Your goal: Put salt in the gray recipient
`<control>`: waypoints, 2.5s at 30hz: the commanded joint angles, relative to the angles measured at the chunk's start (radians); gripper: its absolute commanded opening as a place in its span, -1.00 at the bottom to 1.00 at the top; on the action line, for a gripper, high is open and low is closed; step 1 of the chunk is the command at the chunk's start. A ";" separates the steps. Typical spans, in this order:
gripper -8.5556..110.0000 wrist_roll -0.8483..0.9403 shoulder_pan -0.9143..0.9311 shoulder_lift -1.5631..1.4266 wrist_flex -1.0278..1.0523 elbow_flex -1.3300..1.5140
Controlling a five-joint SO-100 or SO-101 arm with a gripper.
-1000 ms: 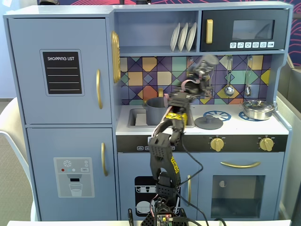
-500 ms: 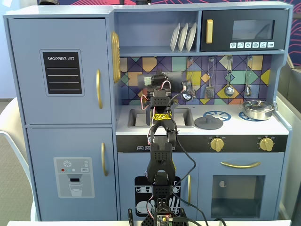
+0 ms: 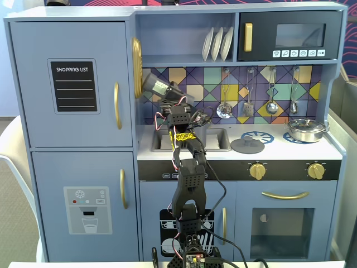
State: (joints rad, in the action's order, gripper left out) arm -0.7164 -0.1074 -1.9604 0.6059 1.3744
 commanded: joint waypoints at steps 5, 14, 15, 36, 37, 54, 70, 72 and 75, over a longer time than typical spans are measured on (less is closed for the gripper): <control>-0.86 -0.195 0.087 0.129 0.364 -0.324; -0.86 -0.101 0.020 -0.017 -0.063 -0.069; -0.86 -0.112 0.020 -0.005 -0.025 -0.092; -0.86 -0.075 0.048 0.112 0.109 -0.268; -0.86 -0.101 0.060 0.135 0.189 -0.314; -0.86 0.356 0.087 0.166 0.049 -0.353; -0.86 1.835 0.859 0.023 -0.739 0.084; -0.86 1.891 0.910 0.025 -0.828 0.147; -0.86 1.945 0.957 0.017 -0.853 0.218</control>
State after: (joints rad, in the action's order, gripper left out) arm 1.1290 0.7808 -1.8577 -0.1104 1.5447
